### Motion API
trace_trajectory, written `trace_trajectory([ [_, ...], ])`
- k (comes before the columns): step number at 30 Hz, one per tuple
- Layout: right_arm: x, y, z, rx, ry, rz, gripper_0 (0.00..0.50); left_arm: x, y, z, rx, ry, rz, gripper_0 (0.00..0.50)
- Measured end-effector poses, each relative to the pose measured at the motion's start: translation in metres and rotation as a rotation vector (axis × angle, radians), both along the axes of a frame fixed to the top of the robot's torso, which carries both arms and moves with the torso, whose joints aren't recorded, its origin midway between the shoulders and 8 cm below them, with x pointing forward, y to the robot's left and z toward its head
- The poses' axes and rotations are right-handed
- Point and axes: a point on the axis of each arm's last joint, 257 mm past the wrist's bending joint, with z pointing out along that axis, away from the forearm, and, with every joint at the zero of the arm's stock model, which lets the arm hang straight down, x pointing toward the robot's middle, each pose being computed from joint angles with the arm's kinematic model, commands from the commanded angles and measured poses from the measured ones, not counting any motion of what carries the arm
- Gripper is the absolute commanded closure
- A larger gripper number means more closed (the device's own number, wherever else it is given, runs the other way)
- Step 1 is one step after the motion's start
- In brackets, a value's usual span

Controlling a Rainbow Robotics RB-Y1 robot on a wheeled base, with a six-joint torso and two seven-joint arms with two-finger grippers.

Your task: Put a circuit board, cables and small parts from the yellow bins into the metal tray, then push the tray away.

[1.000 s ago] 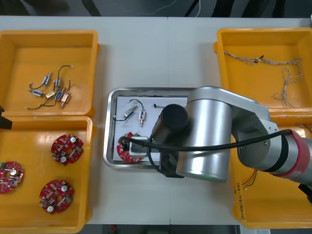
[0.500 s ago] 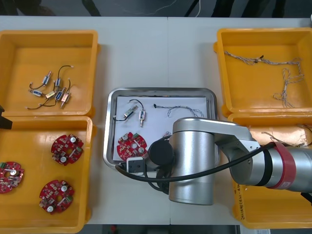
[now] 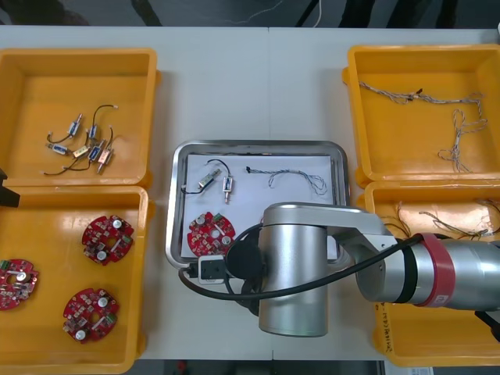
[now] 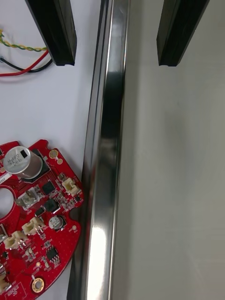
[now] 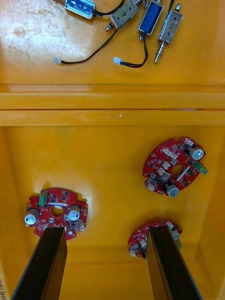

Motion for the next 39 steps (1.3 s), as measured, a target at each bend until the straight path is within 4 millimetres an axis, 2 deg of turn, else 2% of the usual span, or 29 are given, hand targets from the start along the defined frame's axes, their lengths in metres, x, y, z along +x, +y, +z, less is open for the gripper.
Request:
trace_trajectory([
  [13,-0.001,-0.001,-0.012,-0.005,-0.031,-0.019,0.0,0.0,0.0,0.0,0.0,0.0,0.0,0.0],
  [39,0.0,-0.004,-0.015,-0.003,-0.055,-0.048,0.0,0.0,0.0,0.0,0.0,0.0,0.0,0.0],
])
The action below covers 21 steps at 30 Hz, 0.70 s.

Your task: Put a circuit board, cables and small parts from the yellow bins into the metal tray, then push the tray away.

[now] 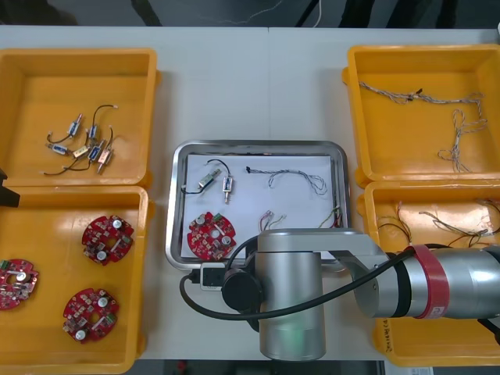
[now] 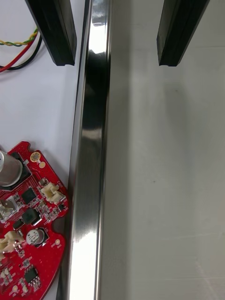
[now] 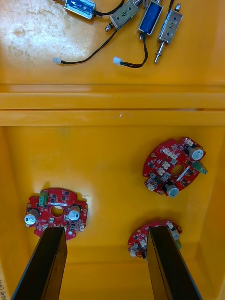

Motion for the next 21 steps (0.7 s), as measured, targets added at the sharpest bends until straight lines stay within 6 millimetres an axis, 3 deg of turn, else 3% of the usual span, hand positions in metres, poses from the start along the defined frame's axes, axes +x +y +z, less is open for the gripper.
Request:
trace_trajectory([
  [8,0.0095,-0.0011,-0.0031,-0.011,-0.011,-0.028,0.0,0.0,0.0,0.0,0.0,0.0,0.0,0.0],
  [21,0.0082,0.0031,-0.0018,-0.014,-0.015,-0.02,0.0,0.0,0.0,0.0,0.0,0.0,0.0,0.0],
])
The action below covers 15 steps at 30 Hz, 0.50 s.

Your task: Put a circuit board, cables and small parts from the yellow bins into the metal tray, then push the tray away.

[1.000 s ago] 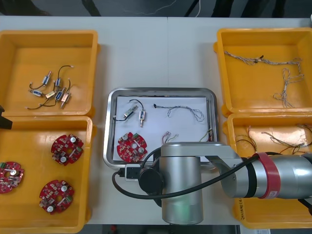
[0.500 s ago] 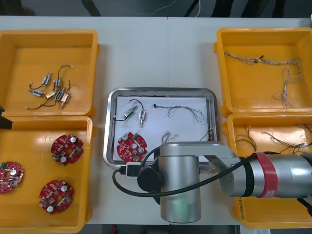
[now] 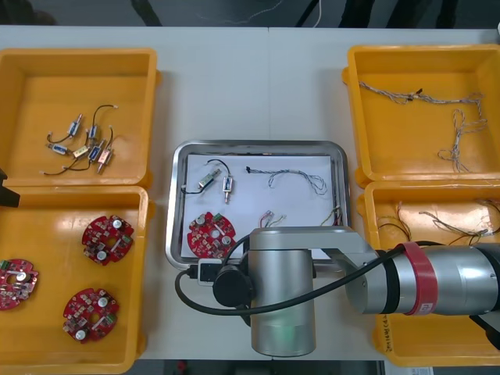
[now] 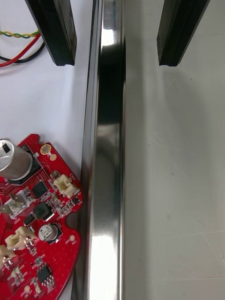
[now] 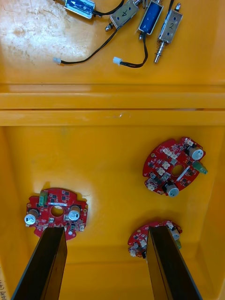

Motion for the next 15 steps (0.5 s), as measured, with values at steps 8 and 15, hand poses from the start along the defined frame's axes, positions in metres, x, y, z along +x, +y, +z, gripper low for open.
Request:
trace_trajectory([
  [8,0.0008,-0.0023,0.0003,-0.007,-0.004,-0.007,0.419,0.0,0.0,0.0,0.0,0.0,0.0,0.0],
  [15,0.0061,-0.002,0.0035,0.007,-0.029,-0.03,0.493,0.0,0.0,0.0,0.0,0.0,0.0,0.0],
])
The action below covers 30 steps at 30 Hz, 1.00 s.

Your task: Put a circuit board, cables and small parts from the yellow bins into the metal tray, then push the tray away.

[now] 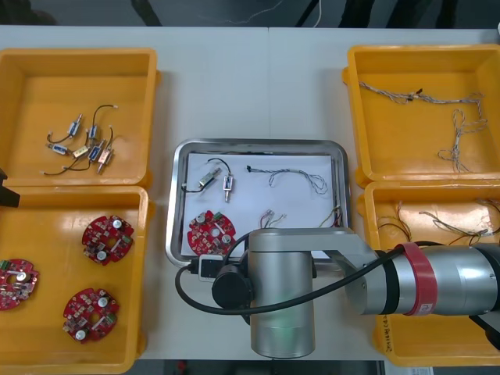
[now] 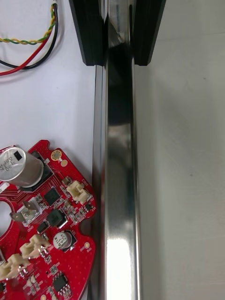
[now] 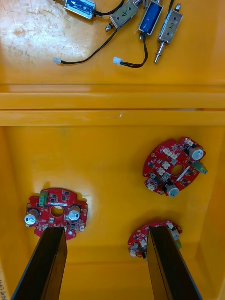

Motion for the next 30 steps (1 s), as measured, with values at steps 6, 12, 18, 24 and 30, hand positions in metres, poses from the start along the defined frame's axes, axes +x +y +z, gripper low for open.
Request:
trace_trajectory([
  [6,0.003,0.0,0.002,0.0,-0.017,0.0,0.497,0.0,0.0,0.0,0.0,0.0,0.0,0.0],
  [12,0.005,0.0,0.004,-0.005,-0.027,0.007,0.5,0.0,0.0,0.0,0.0,0.0,0.0,0.0],
  [18,0.013,0.001,0.009,-0.031,-0.085,0.038,0.5,0.0,0.0,0.0,0.0,0.0,0.0,0.0],
  [24,0.019,0.004,0.016,-0.038,-0.107,0.052,0.5,0.0,0.0,0.0,0.0,0.0,0.0,0.0],
  [30,0.026,0.005,0.024,-0.039,-0.129,0.057,0.5,0.0,0.0,0.0,0.0,0.0,0.0,0.0],
])
